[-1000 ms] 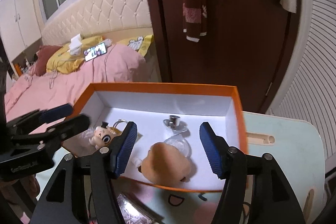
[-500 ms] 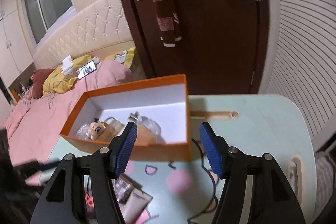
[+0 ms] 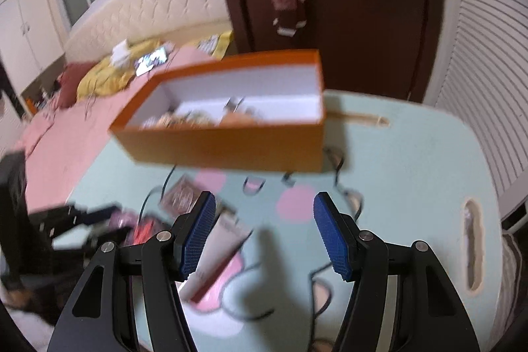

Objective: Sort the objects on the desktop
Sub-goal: 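Grasp the pink heart with left tool while right grasps the white tube, then lower pink heart and white tube into the orange box and open both tools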

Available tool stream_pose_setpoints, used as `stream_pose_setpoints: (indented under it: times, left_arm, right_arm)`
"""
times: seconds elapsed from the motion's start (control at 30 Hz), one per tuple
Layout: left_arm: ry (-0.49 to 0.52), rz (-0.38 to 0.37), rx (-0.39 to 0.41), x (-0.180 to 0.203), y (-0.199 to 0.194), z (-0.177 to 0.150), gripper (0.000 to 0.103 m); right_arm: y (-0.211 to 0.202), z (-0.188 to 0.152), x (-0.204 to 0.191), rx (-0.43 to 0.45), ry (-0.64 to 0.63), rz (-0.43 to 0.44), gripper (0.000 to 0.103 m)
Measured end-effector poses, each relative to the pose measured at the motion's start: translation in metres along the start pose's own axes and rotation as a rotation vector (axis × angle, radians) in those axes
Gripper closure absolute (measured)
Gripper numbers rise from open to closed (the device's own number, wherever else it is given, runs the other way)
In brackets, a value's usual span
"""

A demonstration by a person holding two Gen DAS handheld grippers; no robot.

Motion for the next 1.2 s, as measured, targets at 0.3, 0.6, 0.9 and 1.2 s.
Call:
stream_pose_setpoints:
  times: [0.3,0.6,0.9,1.2]
  left_arm:
    - [-0.011,0.015,0.033,0.002,-0.005,-0.006,0.067]
    - [-0.021,0.026,0.035,0.001,-0.006,-0.006,0.067]
    - [-0.014,0.040,0.038,0.000,-0.009,-0.003,0.067]
    - [-0.035,0.021,0.072,-0.004,-0.025,0.013,0.067]
  right_arm:
    - [0.013,-0.029,-0.033,-0.079,-0.097,0.014,0.040]
    - [0.024,-0.038,-0.030,-0.102,-0.155,-0.105,0.081]
    - [0.020,-0.037,-0.019,-0.086,-0.116,-0.118,0.081]
    - [0.013,-0.026,-0.018,-0.063,-0.107,-0.117,0.081]
Point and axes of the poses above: each gripper's, at about its wrist camera, not at the fingertips, and y roughly the way its jaws point, x to its right, z to its top, the point moved 4 cm from there along y, roughly the way its jaws point, and after that the axes turned 2 degrees about -y, right-handed, at the moved point
